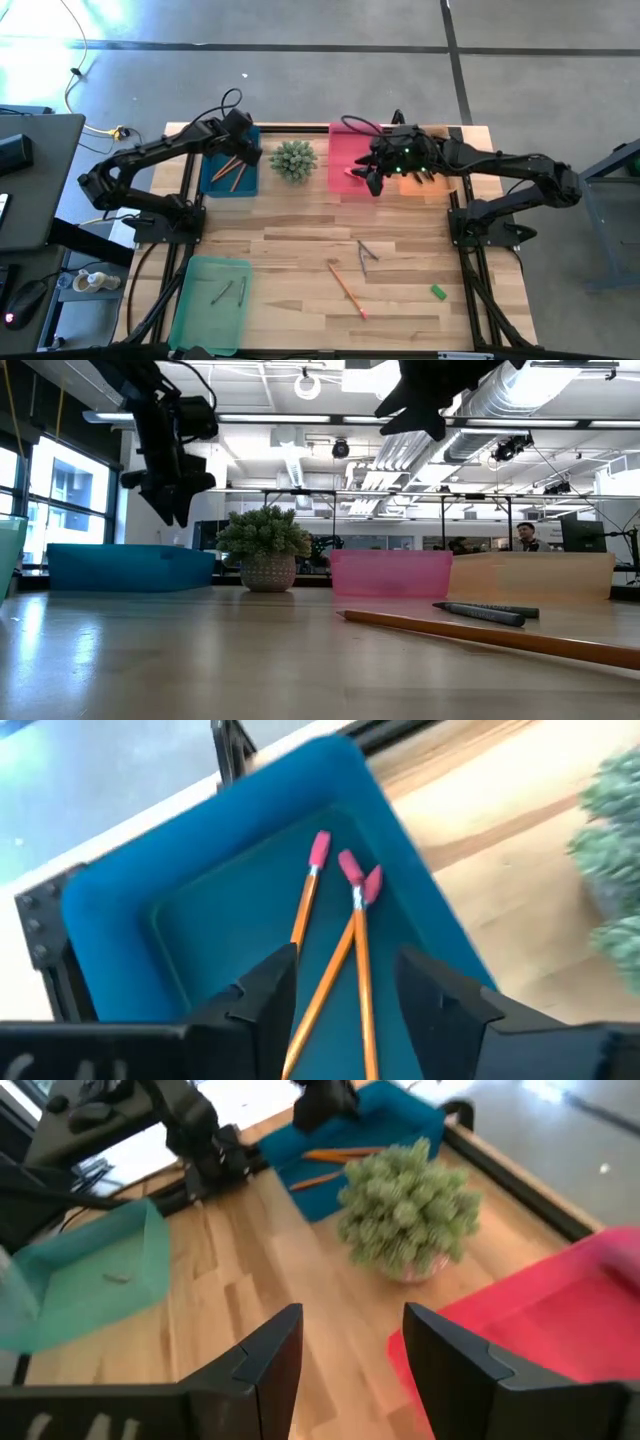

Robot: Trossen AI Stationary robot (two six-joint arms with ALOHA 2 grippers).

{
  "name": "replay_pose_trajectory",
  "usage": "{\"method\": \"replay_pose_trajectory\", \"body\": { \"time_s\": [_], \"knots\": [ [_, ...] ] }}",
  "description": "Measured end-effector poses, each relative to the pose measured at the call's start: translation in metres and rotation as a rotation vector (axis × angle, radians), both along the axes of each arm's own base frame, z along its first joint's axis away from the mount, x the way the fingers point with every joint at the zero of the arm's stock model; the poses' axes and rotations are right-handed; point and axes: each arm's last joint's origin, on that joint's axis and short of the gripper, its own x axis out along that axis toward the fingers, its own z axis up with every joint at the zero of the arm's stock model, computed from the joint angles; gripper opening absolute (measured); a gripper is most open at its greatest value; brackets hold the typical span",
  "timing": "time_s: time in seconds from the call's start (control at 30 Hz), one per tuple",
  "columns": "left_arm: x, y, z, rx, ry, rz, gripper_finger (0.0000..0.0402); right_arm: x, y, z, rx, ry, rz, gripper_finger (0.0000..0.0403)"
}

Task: Sort crayons/erasers/pens/pencils in bins
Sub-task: Put the gray crayon into the green bin

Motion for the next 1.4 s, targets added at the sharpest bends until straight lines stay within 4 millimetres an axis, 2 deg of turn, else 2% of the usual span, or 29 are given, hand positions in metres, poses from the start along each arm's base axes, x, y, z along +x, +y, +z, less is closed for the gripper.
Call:
{"method": "replay_pose_trajectory", "body": {
  "time_s": [0.13, 0.37, 0.53, 0.73, 1.0, 1.13, 1.4],
  "knots": [
    [0.003, 0.004, 0.020, 0.011, -0.005, -0.049, 0.0162, 0.000, 0.010, -0.004, 0.042, 0.037, 0.017, 0.0167],
    [0.010, 0.009, 0.071, 0.074, -0.060, -0.129, 0.0163, -0.002, 0.027, -0.011, 0.116, 0.126, -0.004, 0.0167],
    [0.016, 0.002, 0.096, 0.101, -0.169, -0.223, 0.0163, -0.007, 0.041, -0.019, 0.190, 0.222, -0.020, 0.0167],
    [0.034, -0.022, 0.102, 0.081, -0.256, -0.343, 0.0163, -0.015, 0.061, -0.026, 0.244, 0.333, -0.072, 0.0167],
    [0.075, -0.067, 0.108, 0.099, -0.349, -0.552, 0.0163, -0.019, 0.087, -0.037, 0.269, 0.428, -0.173, 0.0167],
    [0.092, -0.089, 0.114, 0.139, -0.428, -0.659, 0.0163, -0.012, 0.100, -0.049, 0.279, 0.480, -0.190, 0.0167],
    [0.114, -0.126, 0.116, 0.119, -0.530, -0.761, 0.0163, 0.006, 0.127, -0.083, 0.310, 0.612, -0.191, 0.0167]
  ]
}}
